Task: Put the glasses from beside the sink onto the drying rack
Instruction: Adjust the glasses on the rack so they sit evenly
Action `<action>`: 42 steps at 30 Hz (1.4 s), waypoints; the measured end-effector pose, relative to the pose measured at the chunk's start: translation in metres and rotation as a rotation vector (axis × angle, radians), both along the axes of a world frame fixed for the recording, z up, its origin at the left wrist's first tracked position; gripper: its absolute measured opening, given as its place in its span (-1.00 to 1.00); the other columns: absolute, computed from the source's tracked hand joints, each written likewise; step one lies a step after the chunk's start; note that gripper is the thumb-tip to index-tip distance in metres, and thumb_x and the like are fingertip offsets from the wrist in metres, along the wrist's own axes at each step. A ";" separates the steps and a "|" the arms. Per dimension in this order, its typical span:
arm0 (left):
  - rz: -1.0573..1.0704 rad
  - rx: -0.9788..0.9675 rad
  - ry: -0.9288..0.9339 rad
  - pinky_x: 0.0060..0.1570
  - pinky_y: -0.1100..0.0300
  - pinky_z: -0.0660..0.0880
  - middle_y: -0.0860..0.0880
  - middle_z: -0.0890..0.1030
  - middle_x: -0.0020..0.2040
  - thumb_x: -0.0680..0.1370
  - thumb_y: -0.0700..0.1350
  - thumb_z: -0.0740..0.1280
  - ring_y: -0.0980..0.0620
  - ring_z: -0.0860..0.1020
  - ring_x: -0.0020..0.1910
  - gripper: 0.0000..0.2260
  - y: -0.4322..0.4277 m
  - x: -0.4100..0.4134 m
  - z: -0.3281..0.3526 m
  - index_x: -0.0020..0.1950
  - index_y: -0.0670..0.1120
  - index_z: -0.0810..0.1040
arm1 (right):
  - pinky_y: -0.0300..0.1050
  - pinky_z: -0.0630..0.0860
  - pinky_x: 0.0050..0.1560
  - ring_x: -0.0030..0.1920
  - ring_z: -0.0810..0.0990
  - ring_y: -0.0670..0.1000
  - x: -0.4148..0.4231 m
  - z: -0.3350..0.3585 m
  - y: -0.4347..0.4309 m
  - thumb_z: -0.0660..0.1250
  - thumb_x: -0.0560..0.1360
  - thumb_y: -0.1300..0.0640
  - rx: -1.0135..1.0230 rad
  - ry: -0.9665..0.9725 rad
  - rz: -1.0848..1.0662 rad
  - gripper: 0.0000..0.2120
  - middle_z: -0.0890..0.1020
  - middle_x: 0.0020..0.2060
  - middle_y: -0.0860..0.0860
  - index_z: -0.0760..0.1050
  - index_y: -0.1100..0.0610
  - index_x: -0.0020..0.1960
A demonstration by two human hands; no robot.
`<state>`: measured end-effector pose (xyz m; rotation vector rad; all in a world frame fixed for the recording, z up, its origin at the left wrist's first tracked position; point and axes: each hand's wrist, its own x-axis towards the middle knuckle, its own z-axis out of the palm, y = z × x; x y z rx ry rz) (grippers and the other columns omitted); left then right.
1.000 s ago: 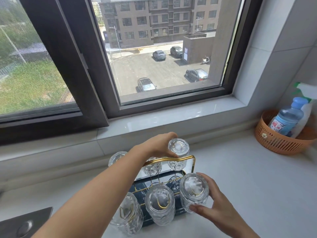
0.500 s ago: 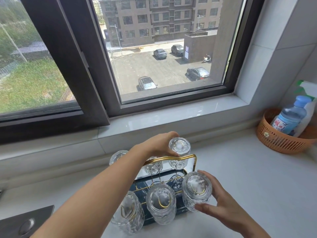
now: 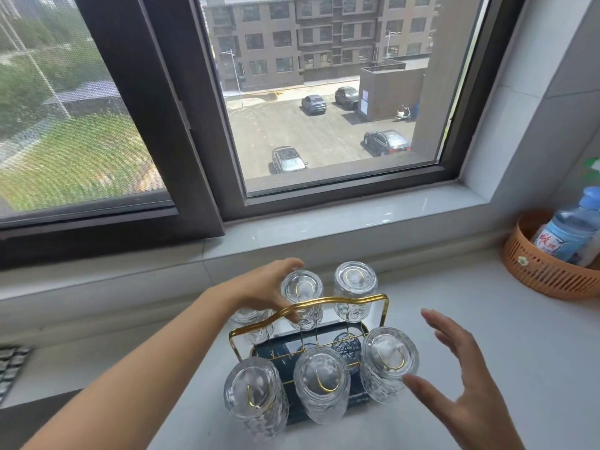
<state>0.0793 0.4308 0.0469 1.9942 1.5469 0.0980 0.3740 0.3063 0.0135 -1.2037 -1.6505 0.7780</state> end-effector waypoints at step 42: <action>0.094 0.116 0.104 0.11 -0.05 0.35 -0.03 0.49 0.23 0.08 0.32 0.47 -0.16 0.38 0.16 -0.19 -0.010 0.015 -0.004 0.18 0.03 0.27 | -0.35 0.40 -0.66 -0.60 0.56 -0.11 -0.102 0.008 -0.030 0.63 -0.17 -0.18 -0.032 -0.762 -0.133 -0.16 0.72 -0.23 0.09 0.62 0.27 -0.01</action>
